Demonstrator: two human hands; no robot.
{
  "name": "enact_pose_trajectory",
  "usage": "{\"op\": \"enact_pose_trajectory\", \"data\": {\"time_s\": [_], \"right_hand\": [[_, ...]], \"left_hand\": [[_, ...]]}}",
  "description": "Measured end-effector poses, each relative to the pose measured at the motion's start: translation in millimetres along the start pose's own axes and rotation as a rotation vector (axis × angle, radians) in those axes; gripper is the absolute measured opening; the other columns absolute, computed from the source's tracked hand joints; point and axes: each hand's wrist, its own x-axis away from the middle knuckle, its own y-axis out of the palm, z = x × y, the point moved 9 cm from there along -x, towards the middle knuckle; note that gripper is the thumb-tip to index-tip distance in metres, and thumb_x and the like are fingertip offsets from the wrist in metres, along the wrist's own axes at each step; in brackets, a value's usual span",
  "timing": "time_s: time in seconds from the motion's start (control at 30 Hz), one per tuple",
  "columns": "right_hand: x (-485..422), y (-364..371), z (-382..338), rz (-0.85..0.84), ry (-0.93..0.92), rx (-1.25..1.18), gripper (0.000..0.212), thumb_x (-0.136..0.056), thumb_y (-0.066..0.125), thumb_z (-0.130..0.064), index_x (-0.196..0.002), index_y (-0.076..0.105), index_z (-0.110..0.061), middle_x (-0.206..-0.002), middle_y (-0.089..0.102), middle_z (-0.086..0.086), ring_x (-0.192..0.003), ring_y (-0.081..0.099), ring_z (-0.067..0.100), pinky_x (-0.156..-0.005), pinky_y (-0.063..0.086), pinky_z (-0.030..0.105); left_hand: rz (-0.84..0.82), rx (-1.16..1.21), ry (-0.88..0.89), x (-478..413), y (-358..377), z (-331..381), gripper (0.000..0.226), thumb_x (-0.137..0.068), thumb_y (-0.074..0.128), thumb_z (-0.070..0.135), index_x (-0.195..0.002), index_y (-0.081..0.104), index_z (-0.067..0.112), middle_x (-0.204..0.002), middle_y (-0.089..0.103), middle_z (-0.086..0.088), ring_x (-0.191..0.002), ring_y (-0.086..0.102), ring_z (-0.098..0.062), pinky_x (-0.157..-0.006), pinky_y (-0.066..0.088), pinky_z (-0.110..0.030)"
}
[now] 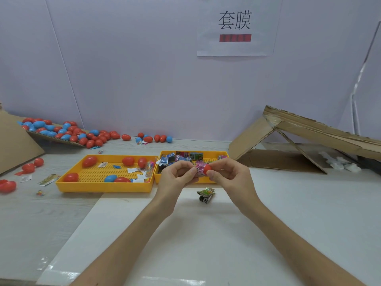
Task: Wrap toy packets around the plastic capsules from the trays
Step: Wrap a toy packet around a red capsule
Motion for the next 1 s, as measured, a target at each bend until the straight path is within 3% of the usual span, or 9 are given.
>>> {"op": "enact_pose_trajectory", "data": {"time_s": [0.13, 0.23, 0.43, 0.6, 0.8, 1.0], "right_hand": [[-1.2, 3.2, 4.3, -0.026, 0.066, -0.037, 0.028, -0.090, 0.072, -0.008, -0.116, 0.071, -0.019, -0.106, 0.075, 0.002, -0.098, 0.072, 0.015, -0.081, 0.058, 0.027], [-0.8, 4.3, 0.7, -0.050, 0.048, -0.037, 0.023, -0.092, 0.070, -0.009, -0.105, 0.076, -0.027, -0.103, 0.077, -0.003, -0.095, 0.072, 0.011, -0.078, 0.057, 0.023], [-0.6, 3.8, -3.7, -0.059, 0.015, -0.032, 0.026, -0.090, 0.073, -0.012, -0.095, 0.080, -0.037, -0.101, 0.078, -0.003, -0.094, 0.073, 0.013, -0.078, 0.057, 0.023], [-1.6, 1.3, -1.9, -0.058, 0.022, -0.062, 0.021, -0.089, 0.073, -0.012, -0.095, 0.080, -0.030, -0.099, 0.078, -0.001, -0.093, 0.073, 0.014, -0.077, 0.058, 0.024], [-2.8, 0.1, 7.0, -0.052, 0.071, -0.055, 0.023, -0.091, 0.071, -0.010, -0.115, 0.072, -0.013, -0.105, 0.075, 0.004, -0.101, 0.072, 0.021, -0.083, 0.061, 0.036], [-3.4, -3.7, 8.2, -0.017, 0.071, -0.053, 0.010, -0.090, 0.073, -0.007, -0.099, 0.074, -0.011, -0.095, 0.076, 0.005, -0.092, 0.074, 0.022, -0.077, 0.058, 0.028]], "left_hand": [[-0.053, 0.058, -0.007, 2.1, 5.9, 2.4, 0.020, -0.094, 0.066, 0.006, -0.113, 0.069, 0.010, -0.106, 0.072, -0.016, -0.100, 0.070, -0.025, -0.082, 0.058, -0.028], [-0.120, 0.099, -0.033, 4.7, 13.4, 4.1, 0.028, -0.088, 0.069, 0.016, -0.116, 0.072, 0.018, -0.110, 0.075, -0.006, -0.106, 0.071, -0.021, -0.083, 0.057, -0.026], [-0.130, 0.124, -0.051, 5.9, 14.5, 5.4, 0.031, -0.083, 0.070, 0.021, -0.114, 0.074, 0.018, -0.112, 0.075, -0.003, -0.110, 0.070, -0.020, -0.084, 0.057, -0.026], [-0.139, 0.124, -0.051, 6.6, 15.6, 5.7, 0.031, -0.082, 0.071, 0.023, -0.113, 0.075, 0.020, -0.112, 0.075, -0.003, -0.109, 0.070, -0.019, -0.083, 0.057, -0.025], [-0.109, 0.116, -0.045, 5.8, 12.9, 5.3, 0.030, -0.080, 0.073, 0.023, -0.110, 0.076, 0.021, -0.107, 0.076, -0.002, -0.104, 0.071, -0.018, -0.080, 0.057, -0.024], [-0.106, 0.080, -0.050, 5.4, 11.3, 5.5, 0.035, -0.079, 0.075, 0.025, -0.113, 0.075, 0.020, -0.109, 0.075, -0.005, -0.105, 0.071, -0.023, -0.083, 0.059, -0.030]]}}
